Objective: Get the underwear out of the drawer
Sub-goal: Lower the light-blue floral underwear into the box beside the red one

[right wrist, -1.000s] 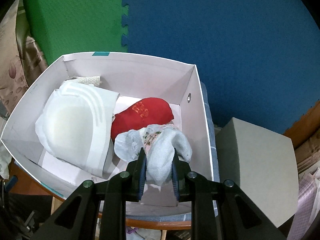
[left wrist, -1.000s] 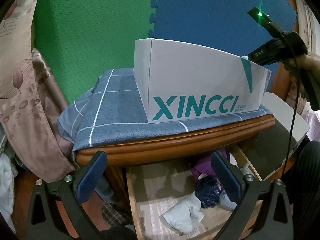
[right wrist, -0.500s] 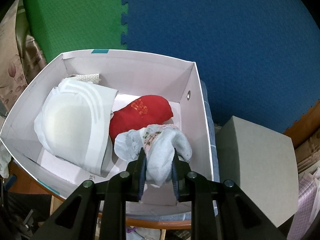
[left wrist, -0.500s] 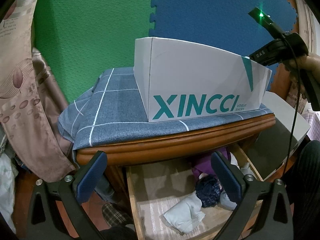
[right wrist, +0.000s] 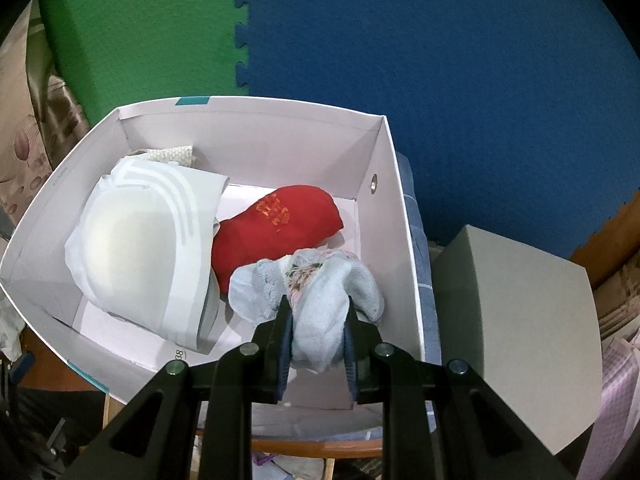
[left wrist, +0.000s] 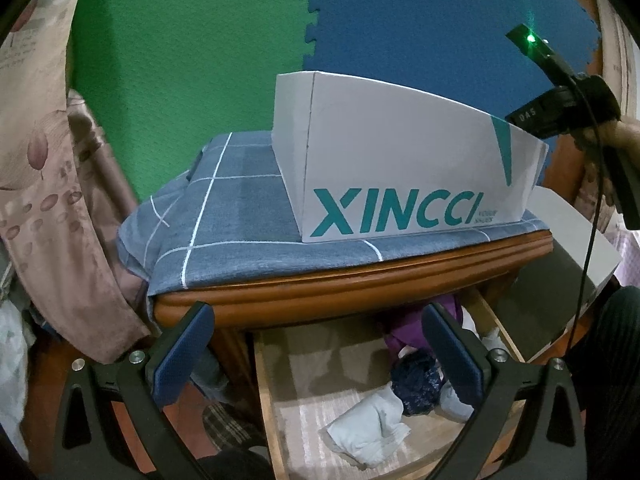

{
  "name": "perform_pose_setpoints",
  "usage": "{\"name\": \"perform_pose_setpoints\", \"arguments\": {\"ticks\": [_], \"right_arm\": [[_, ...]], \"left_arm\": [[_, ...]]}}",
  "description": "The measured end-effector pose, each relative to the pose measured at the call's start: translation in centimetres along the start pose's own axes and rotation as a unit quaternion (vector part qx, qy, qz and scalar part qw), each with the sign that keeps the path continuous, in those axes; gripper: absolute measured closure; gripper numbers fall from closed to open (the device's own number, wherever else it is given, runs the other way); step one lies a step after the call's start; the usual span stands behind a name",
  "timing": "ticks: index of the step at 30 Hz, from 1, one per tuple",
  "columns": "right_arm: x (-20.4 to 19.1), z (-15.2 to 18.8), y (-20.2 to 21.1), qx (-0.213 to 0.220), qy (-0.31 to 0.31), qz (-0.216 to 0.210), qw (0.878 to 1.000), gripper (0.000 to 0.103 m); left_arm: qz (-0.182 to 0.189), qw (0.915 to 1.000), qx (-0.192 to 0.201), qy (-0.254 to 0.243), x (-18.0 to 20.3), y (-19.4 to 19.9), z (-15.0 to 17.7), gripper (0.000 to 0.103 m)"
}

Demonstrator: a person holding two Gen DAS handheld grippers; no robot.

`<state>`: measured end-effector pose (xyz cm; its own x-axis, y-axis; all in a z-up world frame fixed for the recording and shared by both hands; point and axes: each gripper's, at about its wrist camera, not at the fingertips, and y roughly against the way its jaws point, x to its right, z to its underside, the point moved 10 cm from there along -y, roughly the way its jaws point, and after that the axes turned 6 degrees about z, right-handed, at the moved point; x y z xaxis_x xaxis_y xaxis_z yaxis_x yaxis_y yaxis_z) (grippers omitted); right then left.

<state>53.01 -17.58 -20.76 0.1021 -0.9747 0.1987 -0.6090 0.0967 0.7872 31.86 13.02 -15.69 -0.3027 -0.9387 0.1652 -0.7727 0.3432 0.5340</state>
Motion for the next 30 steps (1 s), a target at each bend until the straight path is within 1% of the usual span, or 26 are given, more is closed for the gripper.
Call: {"name": "perform_pose_setpoints", "arguments": {"ticks": [30], "right_arm": [[-0.07,0.16,-0.18,-0.003,0.002,0.009,1.0,0.081]], "left_arm": [[0.001,1.0,0.0,-0.003,0.08,0.06,0.02,0.001]]}}
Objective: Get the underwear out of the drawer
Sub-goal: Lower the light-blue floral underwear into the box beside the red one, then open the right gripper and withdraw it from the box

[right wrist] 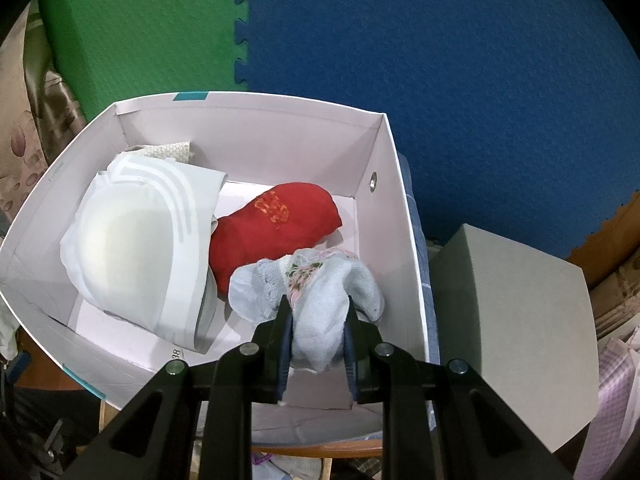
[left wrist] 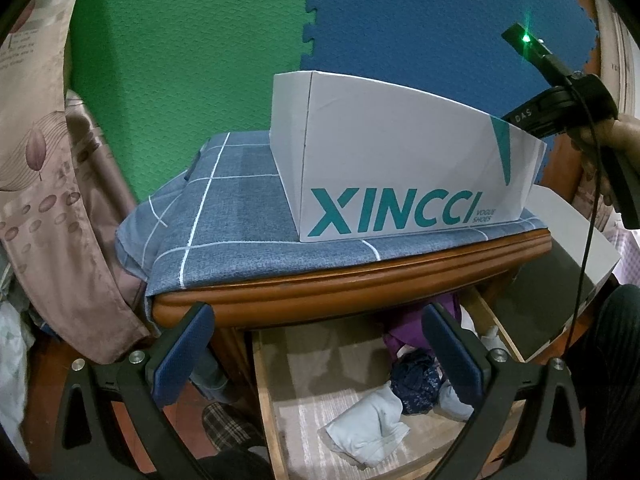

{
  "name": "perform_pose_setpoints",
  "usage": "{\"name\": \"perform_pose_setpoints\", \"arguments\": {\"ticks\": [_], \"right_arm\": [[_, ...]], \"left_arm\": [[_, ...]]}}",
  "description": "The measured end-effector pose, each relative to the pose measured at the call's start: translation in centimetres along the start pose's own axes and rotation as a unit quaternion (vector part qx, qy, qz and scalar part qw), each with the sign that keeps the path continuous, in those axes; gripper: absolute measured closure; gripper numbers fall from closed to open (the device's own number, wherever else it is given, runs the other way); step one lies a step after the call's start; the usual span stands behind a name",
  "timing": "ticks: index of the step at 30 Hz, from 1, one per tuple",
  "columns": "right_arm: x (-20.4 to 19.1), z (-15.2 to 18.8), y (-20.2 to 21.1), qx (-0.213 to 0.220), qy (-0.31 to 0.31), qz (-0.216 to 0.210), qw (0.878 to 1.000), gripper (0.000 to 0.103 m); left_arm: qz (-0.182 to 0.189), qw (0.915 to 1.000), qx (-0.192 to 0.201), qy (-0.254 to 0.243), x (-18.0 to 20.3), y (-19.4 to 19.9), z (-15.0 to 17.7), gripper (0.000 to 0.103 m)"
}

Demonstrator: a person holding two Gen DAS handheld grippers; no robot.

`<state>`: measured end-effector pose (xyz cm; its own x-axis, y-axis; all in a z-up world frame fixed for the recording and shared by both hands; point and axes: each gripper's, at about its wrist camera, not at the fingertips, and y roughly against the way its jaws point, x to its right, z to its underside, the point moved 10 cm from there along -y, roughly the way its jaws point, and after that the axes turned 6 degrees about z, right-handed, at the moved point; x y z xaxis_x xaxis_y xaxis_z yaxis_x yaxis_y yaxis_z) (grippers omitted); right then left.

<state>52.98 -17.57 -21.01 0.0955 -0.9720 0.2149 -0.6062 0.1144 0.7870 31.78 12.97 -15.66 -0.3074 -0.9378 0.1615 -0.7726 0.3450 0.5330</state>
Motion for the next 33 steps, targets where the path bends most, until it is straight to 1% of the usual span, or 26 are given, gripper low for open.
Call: {"name": "perform_pose_setpoints", "arguments": {"ticks": [33], "right_arm": [[0.12,0.0,-0.11,-0.003,-0.001,0.002,1.0,0.081]], "left_arm": [[0.0,1.0,0.001,0.002,-0.07,0.13,0.05,0.001]]}}
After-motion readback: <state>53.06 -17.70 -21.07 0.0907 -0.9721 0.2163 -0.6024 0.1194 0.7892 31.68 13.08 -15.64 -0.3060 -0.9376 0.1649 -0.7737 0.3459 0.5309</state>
